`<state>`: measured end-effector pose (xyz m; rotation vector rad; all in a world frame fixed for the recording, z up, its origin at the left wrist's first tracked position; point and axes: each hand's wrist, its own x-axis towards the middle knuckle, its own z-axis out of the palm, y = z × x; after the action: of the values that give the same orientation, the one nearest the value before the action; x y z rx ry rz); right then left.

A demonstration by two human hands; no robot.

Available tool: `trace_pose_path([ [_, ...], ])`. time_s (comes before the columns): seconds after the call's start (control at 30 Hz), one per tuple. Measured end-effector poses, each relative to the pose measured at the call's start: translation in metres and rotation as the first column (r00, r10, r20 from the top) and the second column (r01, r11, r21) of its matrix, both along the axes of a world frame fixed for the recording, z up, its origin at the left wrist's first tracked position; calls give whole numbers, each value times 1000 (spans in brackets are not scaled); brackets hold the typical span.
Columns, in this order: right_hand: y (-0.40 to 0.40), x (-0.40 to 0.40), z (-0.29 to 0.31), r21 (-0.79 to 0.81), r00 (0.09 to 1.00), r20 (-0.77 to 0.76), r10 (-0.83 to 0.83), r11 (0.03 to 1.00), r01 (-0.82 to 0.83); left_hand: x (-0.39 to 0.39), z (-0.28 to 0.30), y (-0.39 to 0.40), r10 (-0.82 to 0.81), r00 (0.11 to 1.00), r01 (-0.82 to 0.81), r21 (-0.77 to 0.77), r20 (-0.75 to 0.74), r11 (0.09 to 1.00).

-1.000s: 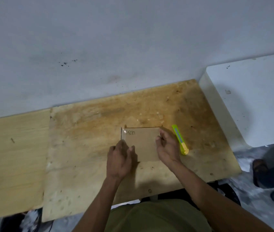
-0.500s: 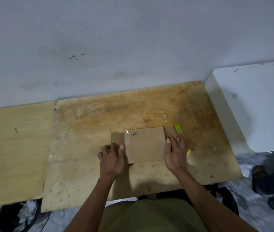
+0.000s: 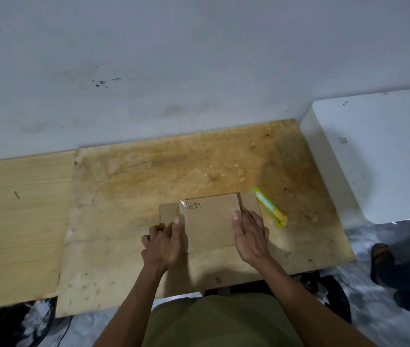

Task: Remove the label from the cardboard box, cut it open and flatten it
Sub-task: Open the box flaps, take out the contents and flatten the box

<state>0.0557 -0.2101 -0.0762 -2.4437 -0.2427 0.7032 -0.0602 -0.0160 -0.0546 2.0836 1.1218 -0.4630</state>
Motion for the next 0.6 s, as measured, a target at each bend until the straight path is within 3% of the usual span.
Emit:
trace_pose_path([
  [0.17,-5,-14,2,46,999,-47,-12,999,15,-15,7,-7,24,1000,-23,-63,1,998],
  [0.27,-3,-11,11,141,995,-83,-63,987,74,-10,20,-11,137,991,-135,-119,5,984],
  [0.4,-1,-6,36,315,952,-258,-162,918,241,-2,38,-17,294,955,-290,-75,46,954],
  [0.6,11,26,77,463,947,-229,-226,831,310,17,56,-5,433,865,-413,-132,255,901],
])
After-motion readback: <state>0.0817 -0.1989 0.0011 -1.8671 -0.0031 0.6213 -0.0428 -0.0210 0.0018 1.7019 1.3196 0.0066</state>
